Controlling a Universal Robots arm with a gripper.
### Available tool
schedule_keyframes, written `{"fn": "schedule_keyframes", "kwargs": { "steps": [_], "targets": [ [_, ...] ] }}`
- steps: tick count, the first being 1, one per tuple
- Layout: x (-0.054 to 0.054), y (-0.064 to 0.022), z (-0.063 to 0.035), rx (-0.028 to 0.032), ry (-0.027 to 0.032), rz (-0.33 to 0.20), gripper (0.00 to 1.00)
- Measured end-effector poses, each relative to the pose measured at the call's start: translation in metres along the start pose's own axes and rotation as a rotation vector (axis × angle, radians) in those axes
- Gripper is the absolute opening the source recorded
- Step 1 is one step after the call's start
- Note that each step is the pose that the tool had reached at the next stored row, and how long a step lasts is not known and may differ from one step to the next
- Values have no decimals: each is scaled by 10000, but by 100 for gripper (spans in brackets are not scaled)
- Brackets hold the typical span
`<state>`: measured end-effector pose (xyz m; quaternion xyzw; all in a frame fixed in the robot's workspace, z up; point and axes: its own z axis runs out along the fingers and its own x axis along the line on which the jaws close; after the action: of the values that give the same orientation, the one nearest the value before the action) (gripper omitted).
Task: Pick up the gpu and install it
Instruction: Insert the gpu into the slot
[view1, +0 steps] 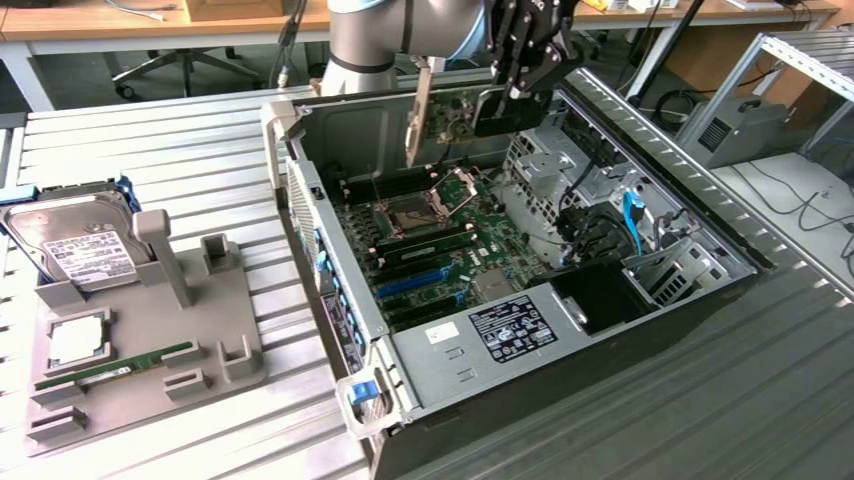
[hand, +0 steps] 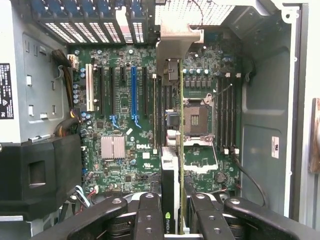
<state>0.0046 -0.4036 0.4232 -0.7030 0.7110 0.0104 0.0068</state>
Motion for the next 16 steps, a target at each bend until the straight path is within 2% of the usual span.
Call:
{"fn": "schedule_keyframes", "kwargs": {
  "steps": [6, 16],
  "targets": [
    [2, 58, 43, 17, -2, -1, 27],
    [7, 80, 236, 66, -2, -3, 27]
  ]
}}
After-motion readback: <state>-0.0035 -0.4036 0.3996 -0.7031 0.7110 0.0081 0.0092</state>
